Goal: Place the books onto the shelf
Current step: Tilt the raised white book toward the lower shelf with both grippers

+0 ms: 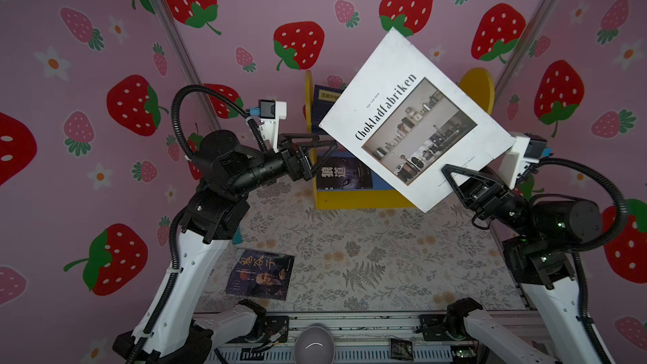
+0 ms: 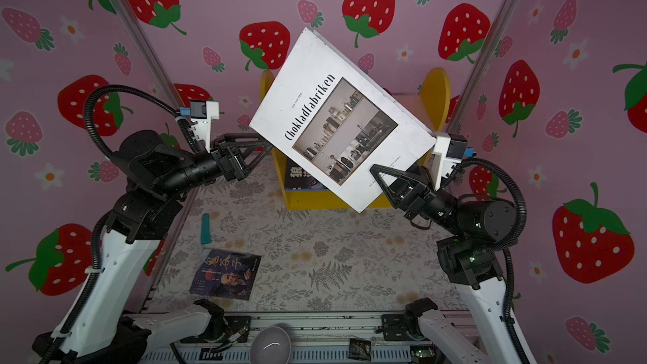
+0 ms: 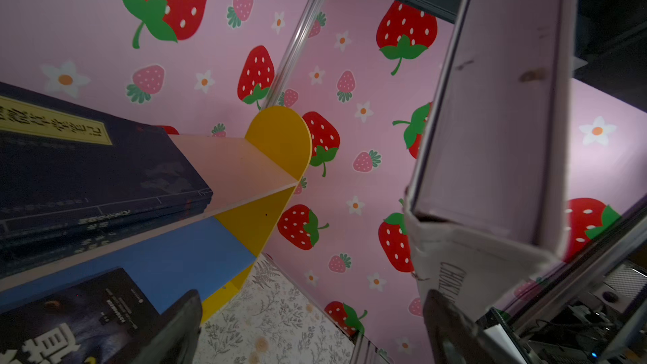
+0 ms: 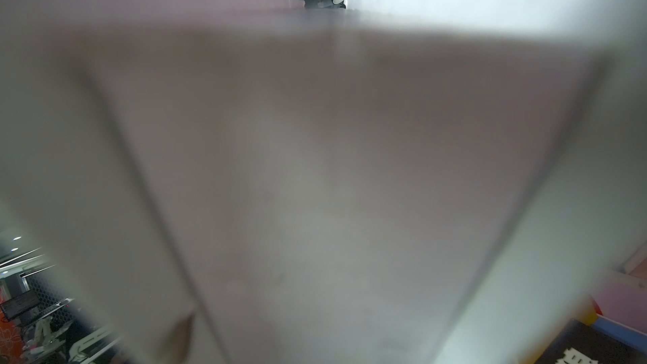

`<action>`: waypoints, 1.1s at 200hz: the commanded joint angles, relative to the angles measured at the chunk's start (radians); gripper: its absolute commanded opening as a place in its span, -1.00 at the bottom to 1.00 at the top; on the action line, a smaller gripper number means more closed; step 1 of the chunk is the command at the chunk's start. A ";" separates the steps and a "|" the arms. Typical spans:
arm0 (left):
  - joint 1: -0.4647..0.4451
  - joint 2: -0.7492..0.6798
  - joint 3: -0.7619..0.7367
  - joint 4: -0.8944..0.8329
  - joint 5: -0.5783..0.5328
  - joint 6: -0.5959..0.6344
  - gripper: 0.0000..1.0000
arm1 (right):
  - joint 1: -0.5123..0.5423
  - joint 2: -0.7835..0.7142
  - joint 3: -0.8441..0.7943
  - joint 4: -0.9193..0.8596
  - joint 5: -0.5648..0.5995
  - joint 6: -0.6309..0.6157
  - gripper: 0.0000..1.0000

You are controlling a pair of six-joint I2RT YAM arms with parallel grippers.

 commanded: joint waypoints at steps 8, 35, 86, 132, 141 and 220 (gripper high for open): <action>0.005 -0.016 -0.035 0.213 0.207 -0.095 0.99 | -0.006 0.014 0.043 0.016 -0.034 0.019 -0.32; 0.005 -0.017 -0.057 0.287 0.232 -0.126 0.99 | -0.008 0.037 0.057 0.016 -0.042 0.023 -0.32; 0.006 -0.033 -0.089 0.298 0.270 -0.093 0.99 | -0.021 0.080 0.112 0.017 -0.056 0.033 -0.32; 0.007 -0.025 -0.099 0.432 0.127 -0.178 0.99 | -0.022 0.115 0.104 0.037 -0.081 0.081 -0.32; 0.006 -0.011 -0.091 0.469 0.115 -0.210 0.99 | -0.023 0.115 0.100 0.044 -0.082 0.087 -0.32; 0.004 0.055 -0.126 0.734 0.079 -0.383 0.66 | -0.025 0.139 0.085 0.102 -0.097 0.145 -0.32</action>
